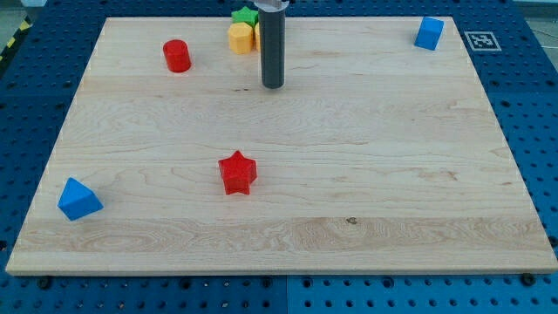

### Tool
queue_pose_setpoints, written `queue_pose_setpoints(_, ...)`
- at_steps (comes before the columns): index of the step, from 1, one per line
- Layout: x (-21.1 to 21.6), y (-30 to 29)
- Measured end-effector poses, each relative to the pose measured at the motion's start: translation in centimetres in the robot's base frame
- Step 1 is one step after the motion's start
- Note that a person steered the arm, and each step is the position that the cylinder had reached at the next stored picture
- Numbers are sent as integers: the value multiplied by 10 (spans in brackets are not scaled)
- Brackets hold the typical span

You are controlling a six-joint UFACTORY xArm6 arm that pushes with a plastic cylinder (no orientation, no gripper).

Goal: Push the red circle to the bottom of the yellow blocks

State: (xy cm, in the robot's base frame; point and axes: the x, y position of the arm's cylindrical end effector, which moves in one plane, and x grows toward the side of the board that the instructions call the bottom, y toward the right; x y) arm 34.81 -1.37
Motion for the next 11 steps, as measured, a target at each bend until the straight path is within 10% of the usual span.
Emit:
queue_pose_setpoints(6,-8,-188)
queue_pose_setpoints(8,-72,-167)
queue_pose_setpoints(11,-29,-100)
